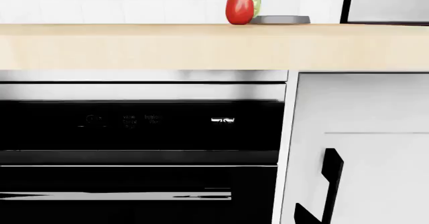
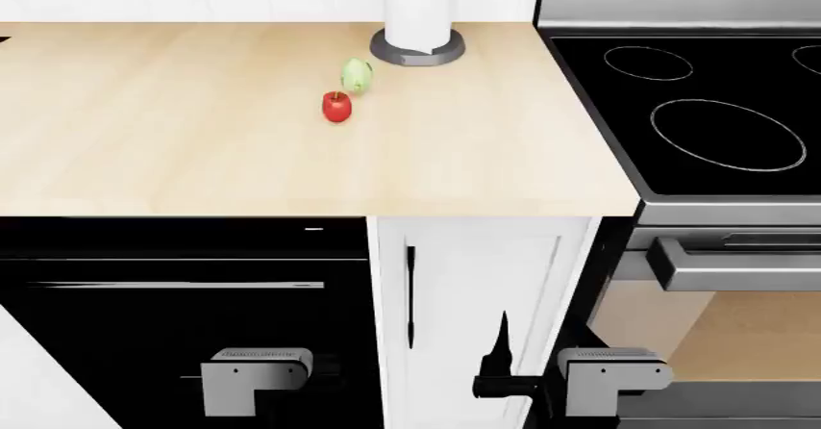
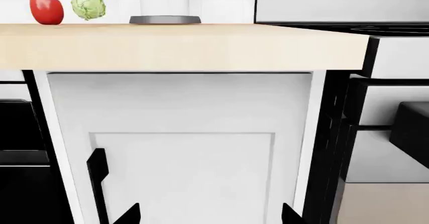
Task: Pick the brussel sprout, cherry from the counter and place them in the cabinet. Then close the cabinet.
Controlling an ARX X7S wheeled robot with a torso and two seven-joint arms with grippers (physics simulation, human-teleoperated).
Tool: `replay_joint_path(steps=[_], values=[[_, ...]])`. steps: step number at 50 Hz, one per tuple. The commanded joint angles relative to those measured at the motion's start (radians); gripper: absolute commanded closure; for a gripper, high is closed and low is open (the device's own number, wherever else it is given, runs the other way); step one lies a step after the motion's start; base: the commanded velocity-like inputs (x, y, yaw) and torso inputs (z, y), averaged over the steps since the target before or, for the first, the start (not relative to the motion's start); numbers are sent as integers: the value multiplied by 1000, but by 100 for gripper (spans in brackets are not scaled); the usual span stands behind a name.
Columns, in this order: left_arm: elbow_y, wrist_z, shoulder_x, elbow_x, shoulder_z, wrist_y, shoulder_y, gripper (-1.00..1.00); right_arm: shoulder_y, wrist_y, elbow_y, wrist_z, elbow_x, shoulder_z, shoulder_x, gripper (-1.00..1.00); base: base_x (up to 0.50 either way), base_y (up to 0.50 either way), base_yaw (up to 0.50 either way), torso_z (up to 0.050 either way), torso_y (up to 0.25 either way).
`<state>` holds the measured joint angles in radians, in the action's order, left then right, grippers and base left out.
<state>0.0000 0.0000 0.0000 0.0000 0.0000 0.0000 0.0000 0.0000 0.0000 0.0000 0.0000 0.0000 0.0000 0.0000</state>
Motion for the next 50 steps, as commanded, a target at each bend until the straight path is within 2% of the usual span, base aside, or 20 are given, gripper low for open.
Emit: replay_joint_path(steps=[1,13,21,27,37,50], values=[[10,-15,-18,-6,26,3,6,-100,1,-1,2,19,14,-20,16,-100,0,0,0,0,0],[110,-55,-58,8,83,-62,5,-100,21,57,-72,58,42,-53,57,-100,0,0,0,0,0],[240,-50,-87,9,103,-138,-25,-100,41,161,-237,82,51,-51,83,-100,0,0,0,47,0],[380,-46,-99,13,123,-250,-53,-100,68,248,-322,78,76,-49,106,-100,0,0,0,50,0],[570,-42,-90,-27,132,-507,-189,-100,142,380,-429,60,130,-43,142,-100,0,0,0,50,0],[682,-40,-102,-66,121,-807,-410,-100,227,530,-529,55,151,-52,189,-100,0,0,0,50,0]])
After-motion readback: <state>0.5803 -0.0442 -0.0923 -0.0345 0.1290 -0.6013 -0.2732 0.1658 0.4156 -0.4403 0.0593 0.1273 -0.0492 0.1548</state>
